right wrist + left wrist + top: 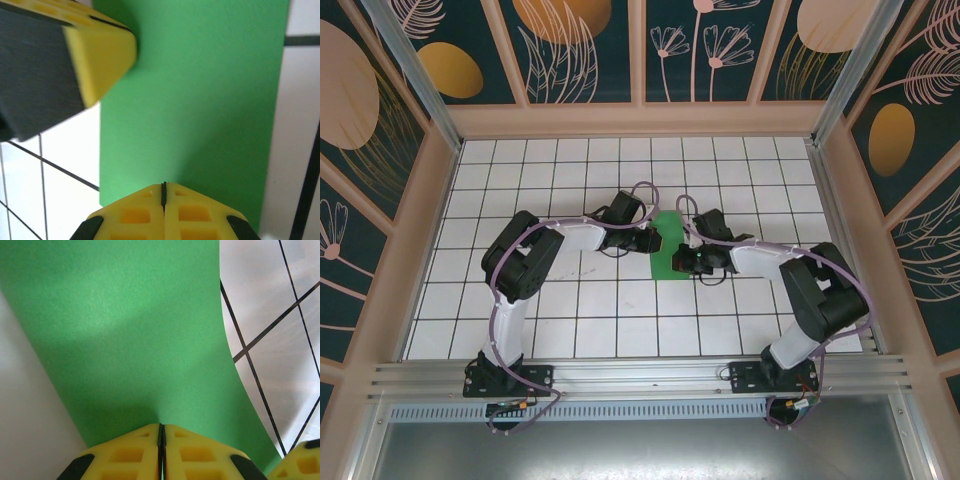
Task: Fold a paper plane with a square sheet of paper (fold left side to right side)
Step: Hold the square sheet of paper at the center of the table, then first fold the square sheet of paper in half at the center of the table.
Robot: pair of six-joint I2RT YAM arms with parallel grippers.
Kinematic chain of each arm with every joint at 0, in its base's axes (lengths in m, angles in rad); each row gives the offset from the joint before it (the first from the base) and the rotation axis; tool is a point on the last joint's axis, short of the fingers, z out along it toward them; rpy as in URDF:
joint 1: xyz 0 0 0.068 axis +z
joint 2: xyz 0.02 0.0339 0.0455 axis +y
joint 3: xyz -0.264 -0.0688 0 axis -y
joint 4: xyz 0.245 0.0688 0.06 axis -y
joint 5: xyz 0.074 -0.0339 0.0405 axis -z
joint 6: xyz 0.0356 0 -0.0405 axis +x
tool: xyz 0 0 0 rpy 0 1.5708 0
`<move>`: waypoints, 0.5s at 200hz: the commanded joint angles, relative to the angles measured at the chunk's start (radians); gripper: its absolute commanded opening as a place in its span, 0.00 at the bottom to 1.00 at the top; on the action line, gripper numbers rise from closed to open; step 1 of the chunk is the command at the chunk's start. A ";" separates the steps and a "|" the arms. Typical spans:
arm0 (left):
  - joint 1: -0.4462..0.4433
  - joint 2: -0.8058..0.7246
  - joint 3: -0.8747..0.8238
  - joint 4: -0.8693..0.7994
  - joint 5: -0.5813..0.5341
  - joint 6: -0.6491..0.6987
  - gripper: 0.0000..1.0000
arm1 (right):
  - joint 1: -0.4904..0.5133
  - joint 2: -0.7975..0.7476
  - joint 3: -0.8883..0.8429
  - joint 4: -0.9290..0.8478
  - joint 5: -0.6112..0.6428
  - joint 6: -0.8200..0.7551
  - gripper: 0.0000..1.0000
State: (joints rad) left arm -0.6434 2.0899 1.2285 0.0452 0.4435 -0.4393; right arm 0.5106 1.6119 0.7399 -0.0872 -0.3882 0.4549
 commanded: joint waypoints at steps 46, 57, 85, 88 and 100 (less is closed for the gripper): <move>-0.006 -0.024 0.005 -0.071 -0.017 -0.011 0.15 | 0.003 0.072 -0.030 -0.051 0.055 0.003 0.01; -0.007 -0.032 0.018 -0.069 -0.011 -0.015 0.16 | 0.002 0.073 -0.031 -0.066 0.068 -0.002 0.01; -0.007 -0.038 0.055 -0.064 -0.004 -0.021 0.18 | 0.002 0.071 -0.042 -0.075 0.081 -0.006 0.01; -0.007 -0.036 0.059 -0.063 -0.003 -0.021 0.18 | 0.002 0.071 -0.043 -0.074 0.081 -0.005 0.01; -0.006 -0.024 0.075 -0.066 -0.006 -0.019 0.18 | 0.002 0.072 -0.043 -0.074 0.081 -0.006 0.00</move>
State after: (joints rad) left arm -0.6472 2.0827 1.2526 0.0082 0.4374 -0.4503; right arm 0.5087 1.6413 0.7338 -0.0837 -0.3824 0.4541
